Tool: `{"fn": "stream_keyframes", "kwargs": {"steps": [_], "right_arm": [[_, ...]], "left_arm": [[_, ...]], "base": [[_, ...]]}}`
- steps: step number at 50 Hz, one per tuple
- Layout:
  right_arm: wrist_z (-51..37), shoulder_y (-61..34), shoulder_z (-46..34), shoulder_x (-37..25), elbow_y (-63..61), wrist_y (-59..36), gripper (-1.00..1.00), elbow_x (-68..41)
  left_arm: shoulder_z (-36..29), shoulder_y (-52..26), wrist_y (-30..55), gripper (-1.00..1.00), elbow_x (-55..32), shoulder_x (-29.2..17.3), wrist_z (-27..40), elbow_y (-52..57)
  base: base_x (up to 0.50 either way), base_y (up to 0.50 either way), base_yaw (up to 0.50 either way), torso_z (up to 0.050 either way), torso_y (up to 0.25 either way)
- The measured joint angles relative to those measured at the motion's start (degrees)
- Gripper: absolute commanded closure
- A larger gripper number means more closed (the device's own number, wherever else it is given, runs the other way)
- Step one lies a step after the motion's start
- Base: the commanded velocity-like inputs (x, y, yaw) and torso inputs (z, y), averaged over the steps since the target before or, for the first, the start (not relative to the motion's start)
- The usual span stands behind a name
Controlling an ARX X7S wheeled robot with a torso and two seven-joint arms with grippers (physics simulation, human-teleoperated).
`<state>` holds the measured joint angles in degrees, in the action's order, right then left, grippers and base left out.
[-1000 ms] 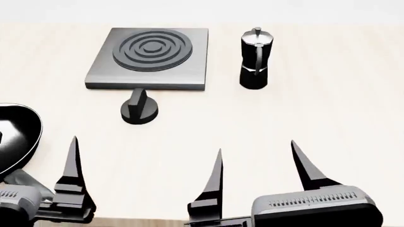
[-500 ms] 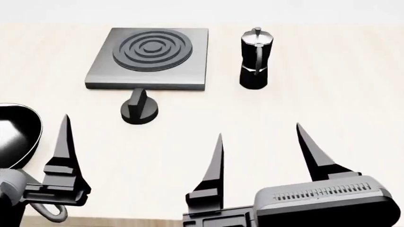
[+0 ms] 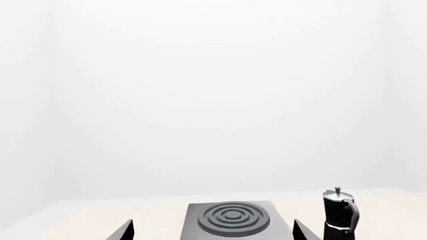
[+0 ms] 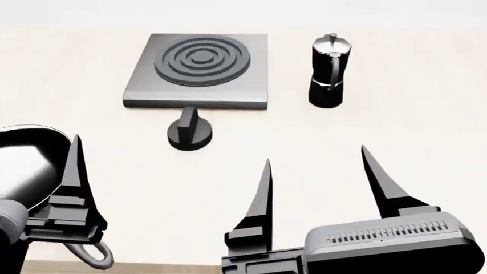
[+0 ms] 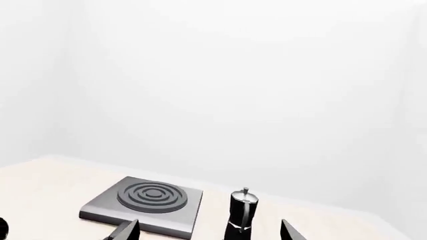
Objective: Turn on the stove.
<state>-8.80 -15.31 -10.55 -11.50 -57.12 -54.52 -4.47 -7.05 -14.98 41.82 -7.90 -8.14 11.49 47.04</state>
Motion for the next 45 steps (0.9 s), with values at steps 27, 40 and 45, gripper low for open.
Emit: {"fn": "stream_keyframes", "kwargs": {"steps": [27,40,45], "right_arm": [[-0.96,-0.08,-0.60,-0.65,0.20,0.35,-1.00,-0.85],[-1.36,-0.17,-0.95,-0.91,0.30,0.48,-1.00,-1.32],[-1.50,-0.22,-1.11,-1.00,0.42,0.56,-1.00,-1.50]], "left_arm": [[-0.68,-0.08,-0.37,-1.00,-0.84,-1.05,1.44,-0.30],[-0.89,-0.11,-0.43,-1.00,-1.31,-1.48,2.06,-0.27],[-0.92,-0.15,-0.50,-1.00,-1.49,-1.64,2.28,-0.38]], "base": [[0.00,0.25,0.00,0.000,0.000],[0.00,0.25,0.00,0.000,0.000],[0.00,0.25,0.00,0.000,0.000]]}}
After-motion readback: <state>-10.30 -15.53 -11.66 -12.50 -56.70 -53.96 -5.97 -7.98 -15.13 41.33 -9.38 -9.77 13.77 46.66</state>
